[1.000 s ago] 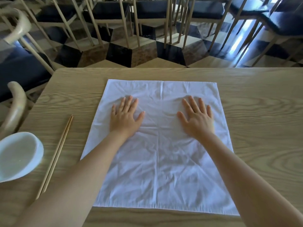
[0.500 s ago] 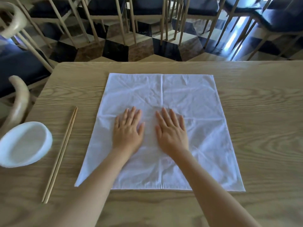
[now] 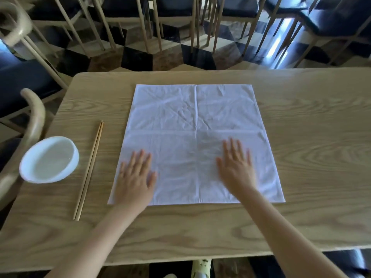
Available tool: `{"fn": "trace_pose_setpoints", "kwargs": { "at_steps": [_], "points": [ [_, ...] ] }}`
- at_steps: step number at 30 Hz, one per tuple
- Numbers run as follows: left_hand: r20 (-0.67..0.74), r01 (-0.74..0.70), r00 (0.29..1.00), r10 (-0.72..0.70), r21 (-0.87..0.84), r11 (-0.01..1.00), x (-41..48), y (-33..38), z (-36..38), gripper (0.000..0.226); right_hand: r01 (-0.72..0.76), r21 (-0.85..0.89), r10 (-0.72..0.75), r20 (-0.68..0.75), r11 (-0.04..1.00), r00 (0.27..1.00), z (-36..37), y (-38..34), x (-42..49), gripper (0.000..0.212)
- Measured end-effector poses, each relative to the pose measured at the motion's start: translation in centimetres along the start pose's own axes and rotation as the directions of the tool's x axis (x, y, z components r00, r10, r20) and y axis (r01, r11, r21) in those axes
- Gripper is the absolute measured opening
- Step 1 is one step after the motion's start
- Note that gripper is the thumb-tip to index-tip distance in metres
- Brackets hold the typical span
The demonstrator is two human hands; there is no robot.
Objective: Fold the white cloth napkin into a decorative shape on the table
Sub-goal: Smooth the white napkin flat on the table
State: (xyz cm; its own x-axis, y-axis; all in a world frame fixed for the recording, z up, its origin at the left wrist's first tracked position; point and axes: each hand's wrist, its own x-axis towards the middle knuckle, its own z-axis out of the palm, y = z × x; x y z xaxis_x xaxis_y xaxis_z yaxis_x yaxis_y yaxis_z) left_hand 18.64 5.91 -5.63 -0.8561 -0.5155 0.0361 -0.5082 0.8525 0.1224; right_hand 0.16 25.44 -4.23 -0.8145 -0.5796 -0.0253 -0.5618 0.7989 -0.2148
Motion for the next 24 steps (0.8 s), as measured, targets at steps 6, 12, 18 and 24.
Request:
{"fn": "trace_pose_setpoints", "kwargs": {
  "at_steps": [6,12,18,24],
  "points": [
    [0.053,-0.121,0.991,0.122,-0.029,0.992,-0.5,1.1,0.5,0.068,0.263,0.063,-0.266,0.042,0.963,0.963,2.8,-6.5,-2.5,0.060],
    [0.083,-0.060,0.995,0.062,-0.028,0.998,-2.6,-1.7,-0.2,0.078,0.227,-0.041,-0.222,0.094,0.973,0.970,0.6,3.5,-5.7,0.065],
    [0.128,-0.066,0.989,0.075,-0.073,0.995,-2.8,-2.5,-0.8,0.086,0.365,-0.034,-0.347,0.245,0.930,0.905,-3.8,12.3,-7.9,0.060],
    [0.220,0.104,0.973,-0.074,-0.131,0.986,-1.9,3.1,-2.5,0.070,0.574,-0.135,-0.563,0.112,0.808,0.819,-5.6,14.3,-6.7,0.040]
  ]
}}
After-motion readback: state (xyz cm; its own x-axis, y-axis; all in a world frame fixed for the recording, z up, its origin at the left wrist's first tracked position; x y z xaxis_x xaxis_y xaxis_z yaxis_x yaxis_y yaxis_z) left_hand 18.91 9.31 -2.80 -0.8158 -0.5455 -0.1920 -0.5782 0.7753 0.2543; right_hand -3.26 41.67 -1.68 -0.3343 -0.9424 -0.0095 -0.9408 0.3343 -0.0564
